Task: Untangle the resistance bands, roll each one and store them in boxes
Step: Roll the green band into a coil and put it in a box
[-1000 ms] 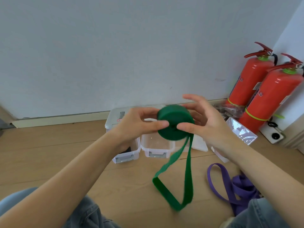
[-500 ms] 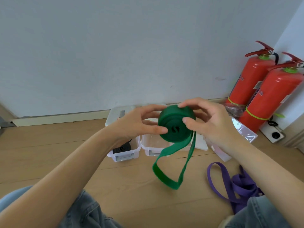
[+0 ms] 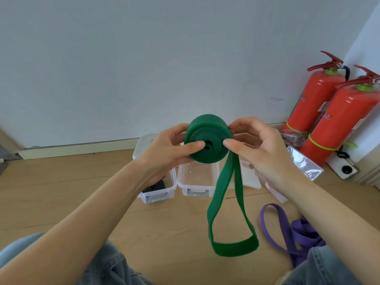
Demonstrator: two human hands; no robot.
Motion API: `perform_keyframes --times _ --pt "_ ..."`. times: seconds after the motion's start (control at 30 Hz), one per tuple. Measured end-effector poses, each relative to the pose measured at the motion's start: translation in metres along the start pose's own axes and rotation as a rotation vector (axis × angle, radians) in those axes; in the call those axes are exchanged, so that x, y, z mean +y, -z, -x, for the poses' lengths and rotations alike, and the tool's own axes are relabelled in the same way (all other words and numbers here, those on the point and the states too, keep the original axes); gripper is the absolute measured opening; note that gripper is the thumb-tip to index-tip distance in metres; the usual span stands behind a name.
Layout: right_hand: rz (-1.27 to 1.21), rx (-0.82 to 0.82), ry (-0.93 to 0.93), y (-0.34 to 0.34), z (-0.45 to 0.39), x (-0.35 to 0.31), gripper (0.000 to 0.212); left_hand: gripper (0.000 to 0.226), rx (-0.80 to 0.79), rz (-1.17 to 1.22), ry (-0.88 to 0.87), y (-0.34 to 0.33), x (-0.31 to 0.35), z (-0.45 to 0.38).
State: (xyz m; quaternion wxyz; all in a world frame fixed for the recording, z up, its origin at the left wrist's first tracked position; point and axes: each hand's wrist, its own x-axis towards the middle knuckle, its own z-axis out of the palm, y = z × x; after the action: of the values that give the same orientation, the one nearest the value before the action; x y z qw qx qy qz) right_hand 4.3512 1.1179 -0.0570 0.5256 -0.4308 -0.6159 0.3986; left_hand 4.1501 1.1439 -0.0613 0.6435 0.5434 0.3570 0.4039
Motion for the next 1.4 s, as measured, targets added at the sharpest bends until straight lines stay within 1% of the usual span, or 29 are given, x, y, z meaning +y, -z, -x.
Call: perform_keyframes --times 0.03,0.1,0.17,0.2,0.23,0.3,0.37,0.43,0.47,0.53,0.6,0.67,0.7,0.77,0.83,0.9,1.0,1.07,1.13,1.17,1.2,1.3,1.4 --pt "0.057 -0.014 0.016 0.002 0.000 0.000 0.025 0.040 -0.015 -0.124 -0.005 0.003 0.002 0.000" --pt "0.239 -0.084 0.072 0.004 0.001 -0.001 0.029 0.040 -0.093 -0.354 0.013 0.005 0.005 0.001" --pt "0.408 -0.162 0.155 0.001 0.004 -0.001 0.031 0.041 -0.183 -0.427 0.061 0.003 0.004 0.002" --pt "0.425 -0.181 0.171 -0.001 0.005 0.000 0.031 0.040 -0.204 -0.436 0.073 0.001 0.002 0.003" --pt "0.395 -0.188 0.161 -0.002 0.006 0.001 0.031 0.039 -0.208 -0.433 0.069 0.000 0.001 0.004" --pt "0.221 -0.186 0.055 -0.002 0.006 0.003 0.036 0.038 -0.189 -0.377 0.041 0.002 0.002 0.006" --pt "0.054 -0.168 -0.052 0.001 0.004 0.005 0.049 0.041 -0.129 -0.246 0.021 0.007 0.005 0.006" --pt "-0.072 -0.121 -0.102 0.001 0.003 0.008 0.055 0.043 -0.071 -0.064 0.023 0.011 0.007 0.004" --pt "-0.117 -0.085 -0.108 0.000 0.003 0.009 0.051 0.043 -0.058 0.010 0.028 0.011 0.007 0.003" --pt "-0.130 -0.036 -0.084 -0.003 0.002 0.010 0.038 0.043 -0.052 0.093 0.051 0.009 0.005 0.001" --pt "-0.074 -0.022 -0.057 -0.002 0.001 0.008 0.031 0.045 -0.070 0.051 0.087 0.009 0.004 0.002" --pt "0.017 -0.034 -0.020 0.003 0.001 0.006 0.032 0.045 -0.104 -0.152 0.076 0.009 0.005 0.003" --pt "0.096 -0.057 0.007 0.004 0.001 0.004 0.032 0.046 -0.128 -0.247 0.065 0.009 0.005 0.003" --pt "0.278 -0.119 0.059 0.002 0.003 0.003 0.035 0.047 -0.174 -0.355 0.076 0.007 0.003 0.004" --pt "0.349 -0.167 0.066 -0.001 0.007 0.004 0.036 0.039 -0.180 -0.444 0.072 0.002 -0.001 0.004" --pt "0.288 -0.190 0.010 -0.001 0.008 0.006 0.044 0.035 -0.158 -0.432 0.044 0.002 -0.004 0.005" --pt "0.075 -0.177 -0.112 0.004 0.004 0.005 0.064 0.039 -0.108 -0.213 0.018 0.007 -0.002 0.005" --pt "-0.003 -0.112 -0.130 0.004 0.003 0.006 0.062 0.041 -0.072 -0.015 0.026 0.009 0.000 0.002" --pt "-0.001 -0.036 -0.087 0.004 0.002 0.006 0.051 0.041 -0.081 0.107 0.049 0.010 0.001 0.000" --pt "0.013 -0.019 -0.060 0.003 0.001 0.006 0.047 0.042 -0.096 0.102 0.072 0.011 0.003 0.000" --pt "0.028 -0.014 -0.040 0.004 0.001 0.005 0.046 0.044 -0.111 0.043 0.092 0.012 0.004 0.000" --pt "0.107 -0.044 -0.014 0.007 0.001 0.003 0.045 0.054 -0.147 -0.229 0.074 0.015 0.007 0.000" --pt "0.161 -0.118 0.000 0.007 0.000 0.001 0.043 0.053 -0.208 -0.277 0.059 0.010 0.007 0.004"
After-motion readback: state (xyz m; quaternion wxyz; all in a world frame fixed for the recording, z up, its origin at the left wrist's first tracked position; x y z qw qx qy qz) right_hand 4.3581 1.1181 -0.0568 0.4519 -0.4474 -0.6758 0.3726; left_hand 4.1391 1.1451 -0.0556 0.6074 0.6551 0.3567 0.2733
